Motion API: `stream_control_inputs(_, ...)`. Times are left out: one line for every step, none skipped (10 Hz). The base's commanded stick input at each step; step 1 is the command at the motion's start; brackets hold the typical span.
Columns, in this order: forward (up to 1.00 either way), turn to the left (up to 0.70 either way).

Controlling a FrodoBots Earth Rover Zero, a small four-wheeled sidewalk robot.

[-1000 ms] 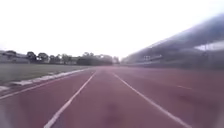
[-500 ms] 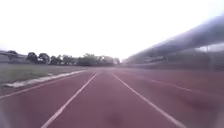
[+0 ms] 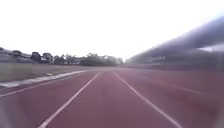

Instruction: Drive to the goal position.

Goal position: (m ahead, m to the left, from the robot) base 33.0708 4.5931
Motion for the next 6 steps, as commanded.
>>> stream_control_inputs(0.70, 0.00)
stream_control_inputs(0.70, 0.00)
stream_control_inputs(0.70, 0.00)
stream_control_inputs(0.70, 0.00)
stream_control_inputs(0.70, 0.00)
stream_control_inputs(0.70, 0.00)
